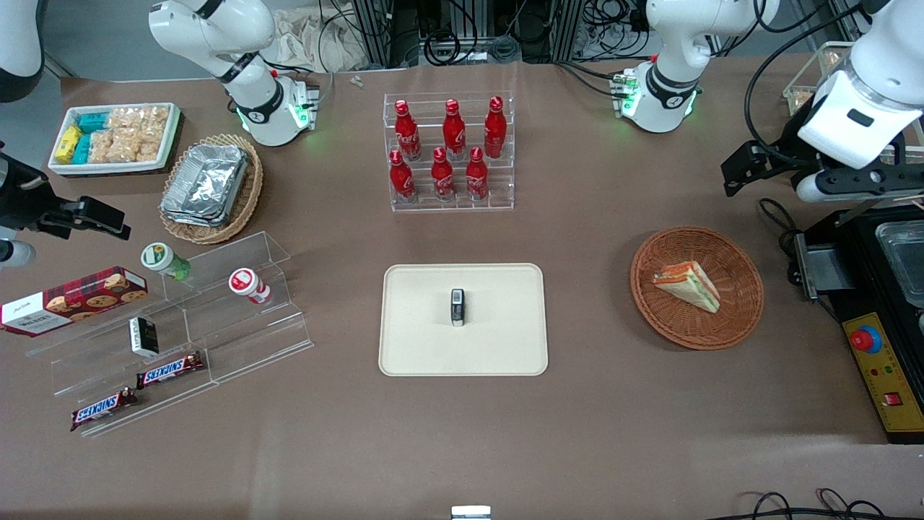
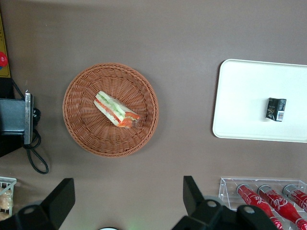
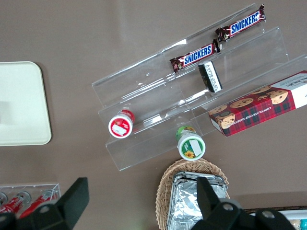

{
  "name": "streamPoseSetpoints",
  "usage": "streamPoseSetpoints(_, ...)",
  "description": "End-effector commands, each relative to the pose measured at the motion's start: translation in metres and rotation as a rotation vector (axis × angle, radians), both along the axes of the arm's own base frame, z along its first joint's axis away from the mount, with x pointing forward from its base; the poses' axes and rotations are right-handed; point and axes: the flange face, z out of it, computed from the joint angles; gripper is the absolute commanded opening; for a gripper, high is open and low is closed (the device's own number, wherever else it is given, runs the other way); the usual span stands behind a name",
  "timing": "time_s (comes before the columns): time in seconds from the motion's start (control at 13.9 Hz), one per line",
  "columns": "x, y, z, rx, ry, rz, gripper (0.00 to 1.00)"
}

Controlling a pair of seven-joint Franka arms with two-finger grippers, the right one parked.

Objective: Place sandwich from basket to tray
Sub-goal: 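Move the left gripper down over the wrapped sandwich in the wicker basket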

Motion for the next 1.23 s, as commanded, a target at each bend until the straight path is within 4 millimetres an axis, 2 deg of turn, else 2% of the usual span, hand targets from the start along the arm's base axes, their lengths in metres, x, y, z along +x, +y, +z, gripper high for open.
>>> streamPoseSetpoints(0.0,0.000,0.002,0.004,0.007,0.017,-0.010,1.00)
streamPoseSetpoints(0.22,-0.001,0.007,0.006,0.009,0.014,0.013,1.00)
streamPoseSetpoints(0.36,0.000,0.011,-0.003,0.018,0.038,0.209,1.00)
streamPoseSetpoints(0.43,-0.001,0.013,-0.016,0.021,0.070,0.338,1.00)
streamPoseSetpoints(0.51,-0.004,0.014,-0.038,0.035,0.106,0.415,1.00)
streamPoseSetpoints(0.65,-0.014,0.018,-0.076,0.028,0.073,0.492,1.00)
streamPoseSetpoints(0.72,-0.018,0.039,-0.100,0.016,0.059,0.572,1.00)
streamPoseSetpoints(0.87,-0.028,0.056,-0.153,-0.001,0.045,0.635,1.00)
streamPoseSetpoints(0.94,-0.028,0.065,-0.177,-0.007,0.039,0.698,1.00)
streamPoseSetpoints(1.15,-0.015,0.065,-0.254,-0.009,0.028,0.808,1.00)
